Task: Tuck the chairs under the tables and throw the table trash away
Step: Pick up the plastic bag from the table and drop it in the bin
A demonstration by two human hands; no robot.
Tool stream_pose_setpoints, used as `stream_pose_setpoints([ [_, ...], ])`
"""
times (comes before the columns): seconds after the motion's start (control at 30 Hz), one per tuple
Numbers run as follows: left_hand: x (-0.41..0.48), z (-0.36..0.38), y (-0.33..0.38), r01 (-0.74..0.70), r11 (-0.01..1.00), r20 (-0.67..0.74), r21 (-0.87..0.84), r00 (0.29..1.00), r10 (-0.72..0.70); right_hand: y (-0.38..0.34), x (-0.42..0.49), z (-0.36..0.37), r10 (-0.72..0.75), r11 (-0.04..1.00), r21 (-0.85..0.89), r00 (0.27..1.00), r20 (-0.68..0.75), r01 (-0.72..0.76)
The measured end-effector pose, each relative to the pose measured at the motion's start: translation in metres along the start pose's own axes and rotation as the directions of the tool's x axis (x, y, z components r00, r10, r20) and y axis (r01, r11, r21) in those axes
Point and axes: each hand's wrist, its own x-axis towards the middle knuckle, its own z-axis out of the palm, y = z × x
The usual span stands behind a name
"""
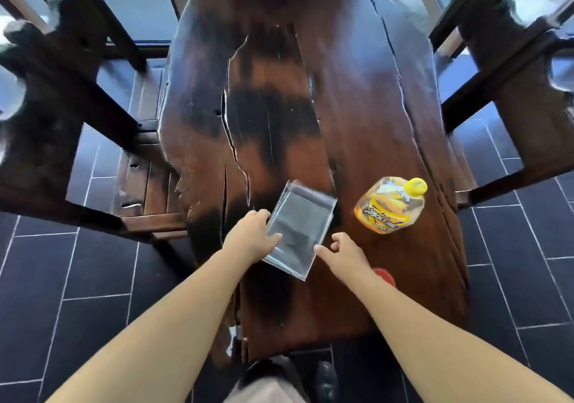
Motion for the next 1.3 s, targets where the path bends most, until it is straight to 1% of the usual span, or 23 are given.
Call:
stream_pose_setpoints([
  [0.13, 0.02, 0.005, -0.006, 0.023, 0.996, -0.014, -0.08, 1.0, -0.024, -0.005, 0.015, 0.009, 0.087, 0.993, 0.091, 0.994, -0.074, -0.08],
  [0.27, 0.028, 0.013, -0.006, 0.052, 0.993, -0.072, -0.11, 0.996, -0.06, -0.012, 0.022, 0.019, 0.116, 0.983, 0.159, 0.982, -0.148, -0.093],
  [0.4, 0.03, 0.022, -0.003, 0.086, 0.985, -0.082, -0.15, 0.992, -0.099, -0.02, 0.027, 0.032, 0.198, 0.948, 0.285, 0.964, -0.177, -0.143],
  [0.53, 0.031, 0.031, -0.004, 0.122, 0.972, -0.087, -0.201, 0.986, -0.141, -0.023, 0.03, 0.04, 0.249, 0.907, 0.384, 0.955, -0.164, -0.171],
  [0.7, 0.033, 0.036, -0.008, 0.127, 0.956, -0.109, -0.265, 0.981, -0.16, -0.021, 0.031, 0.04, 0.186, 0.942, 0.315, 0.965, -0.187, -0.12],
  [0.87, 0.028, 0.034, -0.007, 0.126, 0.936, -0.108, -0.328, 0.98, -0.17, -0.013, 0.026, 0.033, 0.117, 0.955, 0.293, 0.972, -0.202, -0.054],
  [1.07, 0.003, 0.03, 0.003, 0.056, 0.924, -0.092, -0.379, 0.991, -0.098, -0.011, 0.002, 0.012, -0.083, 0.961, 0.245, 0.979, -0.186, 0.128],
  [1.23, -0.023, 0.016, 0.014, 0.109, 0.826, -0.033, -0.553, 0.988, -0.152, -0.005, -0.023, -0.011, -0.17, 0.935, 0.27, 0.958, -0.229, 0.23],
  [1.3, -0.034, 0.01, 0.018, 0.108, 0.776, -0.005, -0.621, 0.99, -0.141, -0.002, -0.036, -0.021, -0.206, 0.922, 0.273, 0.946, -0.251, 0.273],
])
